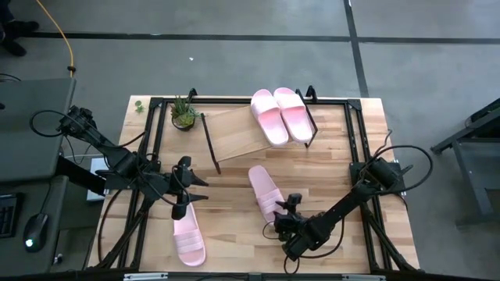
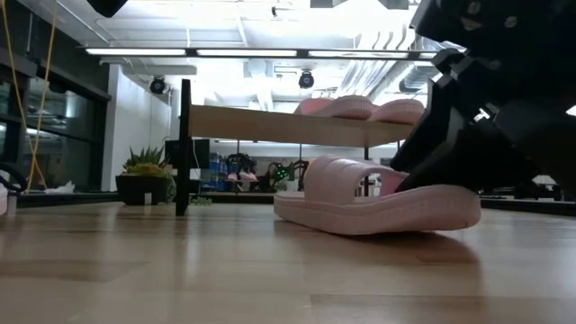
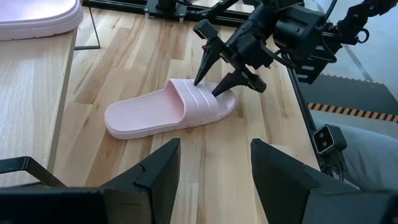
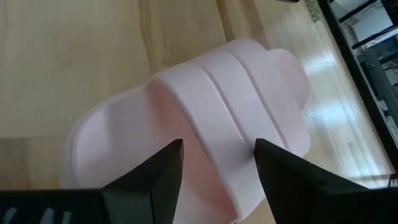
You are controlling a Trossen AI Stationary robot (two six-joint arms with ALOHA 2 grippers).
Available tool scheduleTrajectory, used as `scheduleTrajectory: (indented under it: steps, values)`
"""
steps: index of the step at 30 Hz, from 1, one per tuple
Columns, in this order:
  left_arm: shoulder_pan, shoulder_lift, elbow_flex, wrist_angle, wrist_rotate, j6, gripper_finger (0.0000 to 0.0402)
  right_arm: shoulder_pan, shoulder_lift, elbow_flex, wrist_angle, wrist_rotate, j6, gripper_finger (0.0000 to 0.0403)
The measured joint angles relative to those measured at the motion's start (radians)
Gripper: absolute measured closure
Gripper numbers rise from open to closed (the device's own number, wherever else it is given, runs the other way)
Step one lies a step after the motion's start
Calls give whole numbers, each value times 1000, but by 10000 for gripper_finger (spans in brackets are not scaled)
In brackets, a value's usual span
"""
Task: Pick and place slides into the shelf
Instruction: Put the right pink slide on the shelf
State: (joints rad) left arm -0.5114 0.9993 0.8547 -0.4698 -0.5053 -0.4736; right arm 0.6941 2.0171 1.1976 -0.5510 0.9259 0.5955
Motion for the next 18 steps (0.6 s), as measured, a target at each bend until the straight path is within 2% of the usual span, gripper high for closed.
scheduleTrajectory:
  steps: [12, 18]
  values:
    - [0, 0, 0, 1, 0, 0, 222, -1, 0, 0, 1, 28, 0, 211]
    - [0, 0, 0, 2, 0, 0, 222, -1, 0, 0, 1, 28, 0, 236]
